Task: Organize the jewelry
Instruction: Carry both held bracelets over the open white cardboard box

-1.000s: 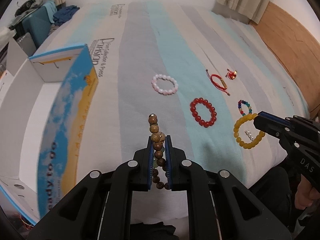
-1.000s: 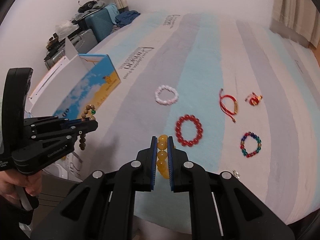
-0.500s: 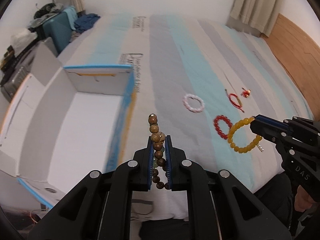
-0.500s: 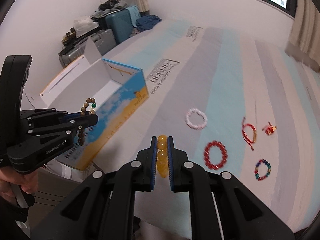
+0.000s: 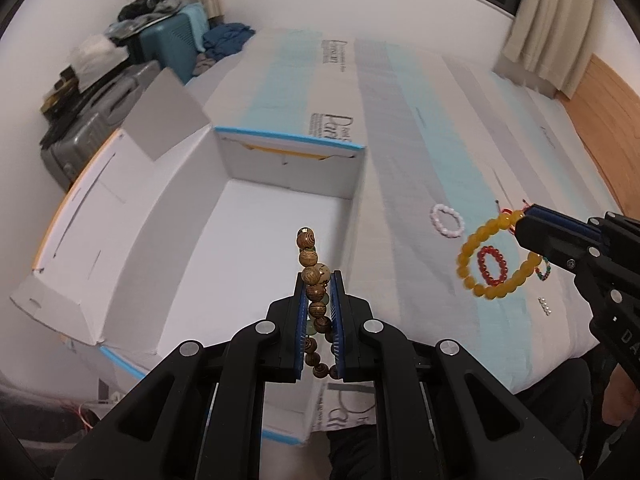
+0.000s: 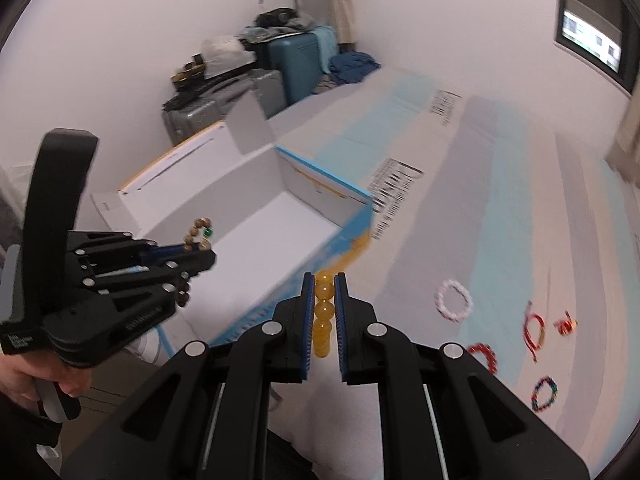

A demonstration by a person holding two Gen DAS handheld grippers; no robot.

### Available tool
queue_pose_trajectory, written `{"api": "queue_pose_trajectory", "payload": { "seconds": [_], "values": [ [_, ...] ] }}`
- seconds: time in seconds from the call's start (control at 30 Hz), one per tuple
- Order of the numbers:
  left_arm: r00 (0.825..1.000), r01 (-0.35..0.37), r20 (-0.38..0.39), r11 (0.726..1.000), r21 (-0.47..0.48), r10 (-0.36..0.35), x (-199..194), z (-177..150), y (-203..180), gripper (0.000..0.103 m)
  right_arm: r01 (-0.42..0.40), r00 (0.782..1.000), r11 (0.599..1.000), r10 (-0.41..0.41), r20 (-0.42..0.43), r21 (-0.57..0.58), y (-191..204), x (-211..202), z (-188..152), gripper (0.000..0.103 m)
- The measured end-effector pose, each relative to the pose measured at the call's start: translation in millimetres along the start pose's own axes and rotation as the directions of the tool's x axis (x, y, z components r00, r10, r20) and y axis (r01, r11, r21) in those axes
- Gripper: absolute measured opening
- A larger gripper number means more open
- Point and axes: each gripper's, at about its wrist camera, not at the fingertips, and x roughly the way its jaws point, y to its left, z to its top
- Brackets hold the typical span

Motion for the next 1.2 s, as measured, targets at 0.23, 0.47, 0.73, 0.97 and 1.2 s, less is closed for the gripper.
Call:
{"api": "queue_pose_trajectory", "payload": {
  "seconds": [0.23, 0.47, 0.73, 0.97, 1.2],
  "values": [
    [0.998, -0.024, -0.055, 0.999, -0.038, 0.022, 12, -6, 35, 0.010, -0.059, 0.996, 0.996, 0.055, -0.067, -0.067, 44, 37, 20, 0.009],
    [0.993, -0.046, -0.116, 0.995, -0.089, 0.035, 25, -8, 73, 0.010, -0.121, 0.983, 0.988, 0.105, -0.151, -0.099, 75, 79, 35, 0.009],
    [0.977, -0.054, -0.211, 0.988, -0.148, 0.022, 66, -10, 109, 0.010, -0.133, 0.956, 0.985, 0.099, -0.274, -0.106, 91, 135, 38, 0.009],
    [0.955, -0.052, -0.296, 0.981, -0.189, -0.006, 109, -18, 126, 0.010, -0.115, 0.928, 0.988, 0.069, -0.366, -0.106, 95, 178, 29, 0.009],
    [0.920, -0.068, -0.391, 0.977, -0.204, -0.018, 148, -20, 137, 0.010, -0.111, 0.898, 0.988, 0.053, -0.437, -0.108, 97, 214, 19, 0.009]
  ]
}}
